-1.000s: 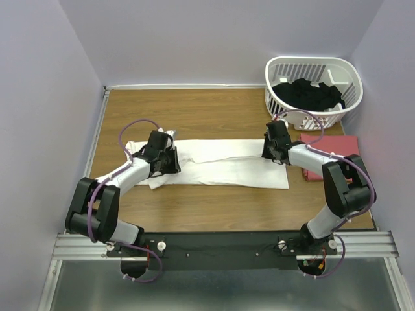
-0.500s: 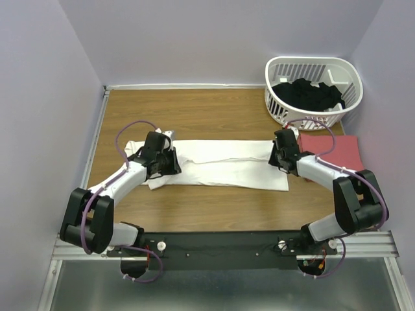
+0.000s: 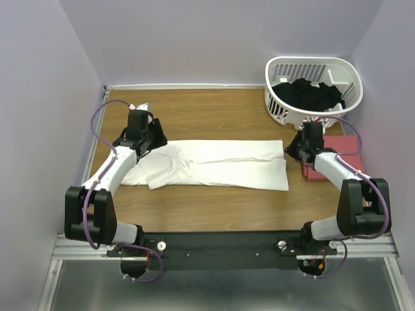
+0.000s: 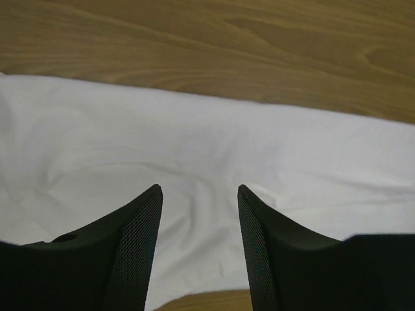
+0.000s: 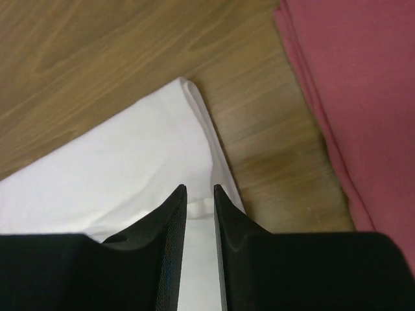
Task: Fold and stack the t-shirts
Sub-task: Fold the tshirt
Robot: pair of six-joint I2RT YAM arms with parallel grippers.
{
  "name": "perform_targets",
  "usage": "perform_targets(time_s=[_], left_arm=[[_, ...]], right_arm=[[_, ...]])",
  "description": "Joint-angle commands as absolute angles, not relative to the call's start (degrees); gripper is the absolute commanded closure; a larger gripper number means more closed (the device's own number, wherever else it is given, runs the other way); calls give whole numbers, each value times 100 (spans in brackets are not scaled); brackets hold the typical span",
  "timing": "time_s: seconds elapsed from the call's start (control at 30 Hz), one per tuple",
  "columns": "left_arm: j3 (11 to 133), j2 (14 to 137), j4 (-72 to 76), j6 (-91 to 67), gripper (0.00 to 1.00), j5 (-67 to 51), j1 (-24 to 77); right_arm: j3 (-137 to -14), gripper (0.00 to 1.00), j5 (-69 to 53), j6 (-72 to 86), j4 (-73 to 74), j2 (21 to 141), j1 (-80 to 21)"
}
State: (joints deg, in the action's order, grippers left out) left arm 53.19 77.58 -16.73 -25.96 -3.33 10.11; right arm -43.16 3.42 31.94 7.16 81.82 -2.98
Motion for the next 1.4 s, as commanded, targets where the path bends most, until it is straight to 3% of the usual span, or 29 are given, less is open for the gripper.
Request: perform_targets(time_s=[0.0, 0.3, 0.5, 0.93, 1.07, 1.17, 1.37], left_arm=[[5572, 8321, -1442, -2646, 41, 219, 537], [5767, 9290, -1204, -2426, 41, 466, 396], [5687, 9299, -1125, -2338, 41, 448, 396], [5678, 9325, -1160, -2338, 41, 387, 396], [5687, 9334, -1160, -2320, 41, 387, 396], [5687, 9325, -1169, -2329, 41, 387, 396], [5704, 9325, -1186, -2329, 41, 422, 396]], right_arm=[[-4561, 70, -685, 3366, 510, 8323, -123], [-4255, 67, -896, 3551, 343, 8657, 192], [-4104, 63, -1195, 3322, 299, 8701, 439], [-4069, 64, -2048, 3234, 53, 9114, 562], [-4043, 71, -2004, 3252, -97, 9027, 562], [-4043, 86, -1908, 3278, -88, 8869, 571], [-4069, 99, -1714, 3305, -27, 8745, 571]])
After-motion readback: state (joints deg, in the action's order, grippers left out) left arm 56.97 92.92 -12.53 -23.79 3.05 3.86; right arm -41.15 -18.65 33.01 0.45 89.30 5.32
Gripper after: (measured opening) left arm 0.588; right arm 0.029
